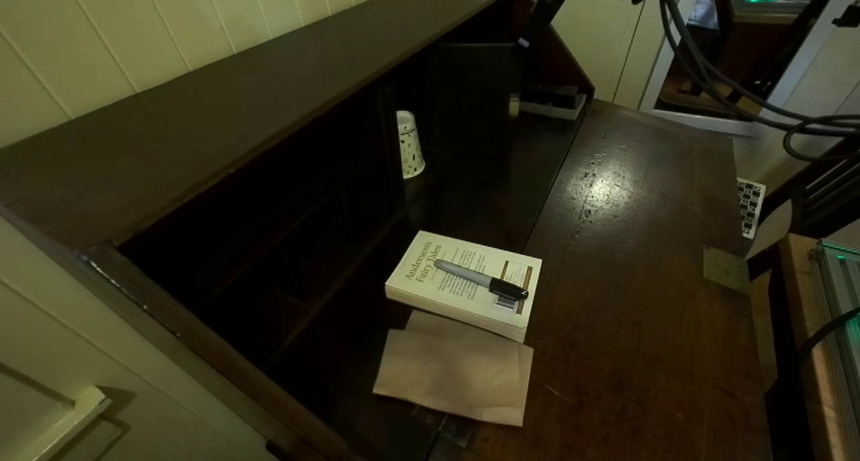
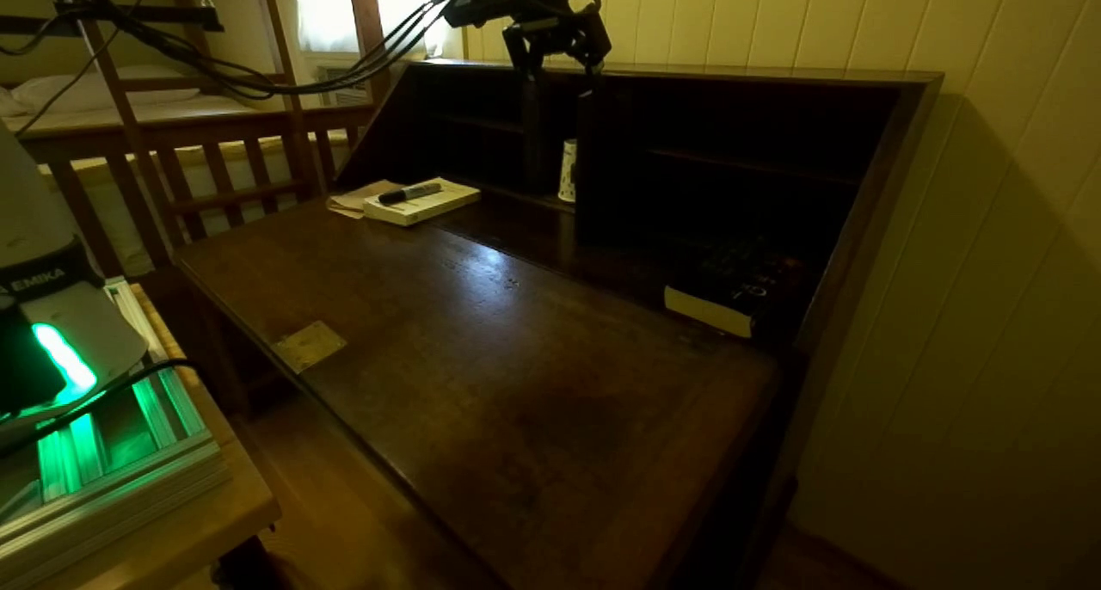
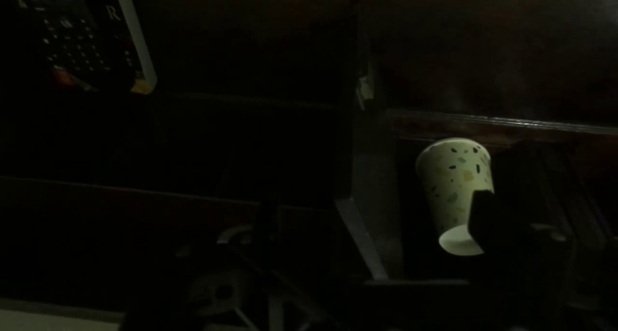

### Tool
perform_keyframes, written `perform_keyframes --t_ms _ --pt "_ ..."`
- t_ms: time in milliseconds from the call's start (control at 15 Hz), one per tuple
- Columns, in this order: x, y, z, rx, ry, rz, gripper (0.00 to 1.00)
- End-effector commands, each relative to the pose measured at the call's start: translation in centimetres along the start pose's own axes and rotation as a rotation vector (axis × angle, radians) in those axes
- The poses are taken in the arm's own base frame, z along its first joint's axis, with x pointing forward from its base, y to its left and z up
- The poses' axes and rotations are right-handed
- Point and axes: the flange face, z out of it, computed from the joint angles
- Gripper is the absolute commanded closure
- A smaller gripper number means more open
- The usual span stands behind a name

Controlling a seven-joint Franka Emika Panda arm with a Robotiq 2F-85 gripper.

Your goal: Open the cabinet door, then out the cup inside and close the cabinet door

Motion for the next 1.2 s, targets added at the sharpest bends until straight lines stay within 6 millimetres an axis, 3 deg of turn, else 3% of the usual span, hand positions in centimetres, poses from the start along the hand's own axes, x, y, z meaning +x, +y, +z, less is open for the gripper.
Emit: perform_keyframes --t_ms 0,467,800,1133 --pt "1.1 -0.2 1.4 0.043 0.030 -0.003 0.00" --pt "2.5 -2.6 2.6 0.111 0.038 -0.025 0.00" --pt "3.9 -6.0 2.2 0.179 0.066 -0.121 0.00" --pt "4.5 -9.0 3.2 0.240 0.096 -0.213 0.00"
